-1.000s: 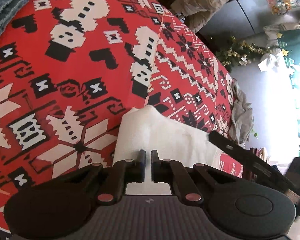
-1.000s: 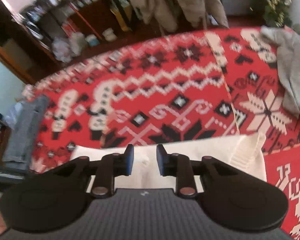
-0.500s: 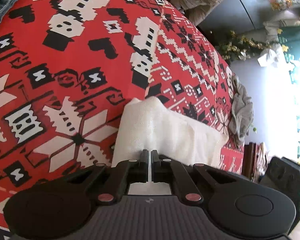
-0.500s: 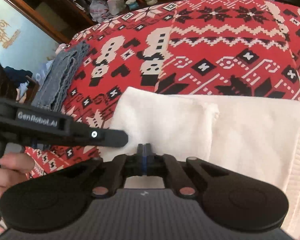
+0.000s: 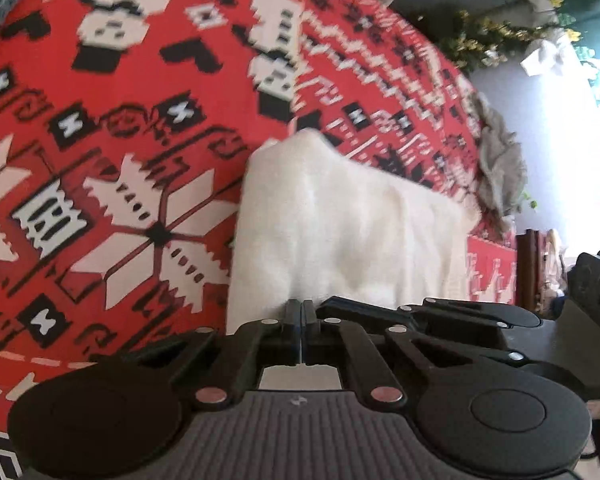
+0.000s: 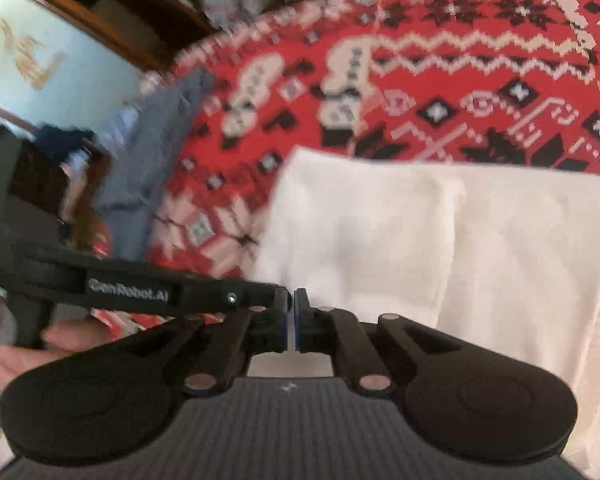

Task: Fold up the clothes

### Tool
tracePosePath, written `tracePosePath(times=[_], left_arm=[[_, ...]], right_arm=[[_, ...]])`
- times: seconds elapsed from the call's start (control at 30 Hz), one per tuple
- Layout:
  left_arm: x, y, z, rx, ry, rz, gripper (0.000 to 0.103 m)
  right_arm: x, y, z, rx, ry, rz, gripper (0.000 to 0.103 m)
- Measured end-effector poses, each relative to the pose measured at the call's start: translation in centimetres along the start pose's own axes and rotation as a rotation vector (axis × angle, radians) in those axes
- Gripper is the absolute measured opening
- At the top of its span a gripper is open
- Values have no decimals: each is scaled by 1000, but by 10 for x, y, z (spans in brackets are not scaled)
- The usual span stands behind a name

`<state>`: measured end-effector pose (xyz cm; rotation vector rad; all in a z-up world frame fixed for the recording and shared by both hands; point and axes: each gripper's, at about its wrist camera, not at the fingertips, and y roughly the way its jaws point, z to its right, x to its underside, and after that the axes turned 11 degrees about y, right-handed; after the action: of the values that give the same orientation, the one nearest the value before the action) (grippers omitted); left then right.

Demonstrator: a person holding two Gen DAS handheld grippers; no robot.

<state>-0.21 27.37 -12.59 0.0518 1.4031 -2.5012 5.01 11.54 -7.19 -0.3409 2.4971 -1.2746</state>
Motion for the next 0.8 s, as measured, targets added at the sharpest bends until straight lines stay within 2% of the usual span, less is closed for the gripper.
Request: tracePosePath(times=[0.07, 0.2, 0.33, 0.4, 0.53, 0.6, 0.67, 0.7, 0.73, 0.8], left_arm=[[-1, 3, -3, 17, -6, -12, 3], [-2, 3, -6, 35, -16, -19, 3], [3, -10, -1, 31, -10, 2, 3], [8, -15, 4, 51, 7, -2, 5], [12, -7, 10, 68, 18, -57, 3], [13, 3, 12, 25, 25, -79, 3], [13, 9, 9, 14, 10, -98, 3], [12, 12, 8, 10, 4, -106, 3], [11, 13, 6, 14, 4, -110, 3], [11, 13, 4, 25, -3, -119, 3]], right_arm=[[1, 10, 2, 45, -1, -13, 0], [3, 10, 1, 57, -25, -15, 0], [3, 1, 4, 23, -20, -13, 0], [3, -9, 7, 0, -12, -2, 4], [8, -20, 10, -55, -7, -23, 6], [12, -16, 7, -50, -25, -37, 6], [16, -7, 6, -23, -41, -52, 6], [16, -2, 8, -11, -36, -62, 5], [16, 3, 9, 4, -33, -68, 0], [16, 5, 10, 18, -40, -74, 0]])
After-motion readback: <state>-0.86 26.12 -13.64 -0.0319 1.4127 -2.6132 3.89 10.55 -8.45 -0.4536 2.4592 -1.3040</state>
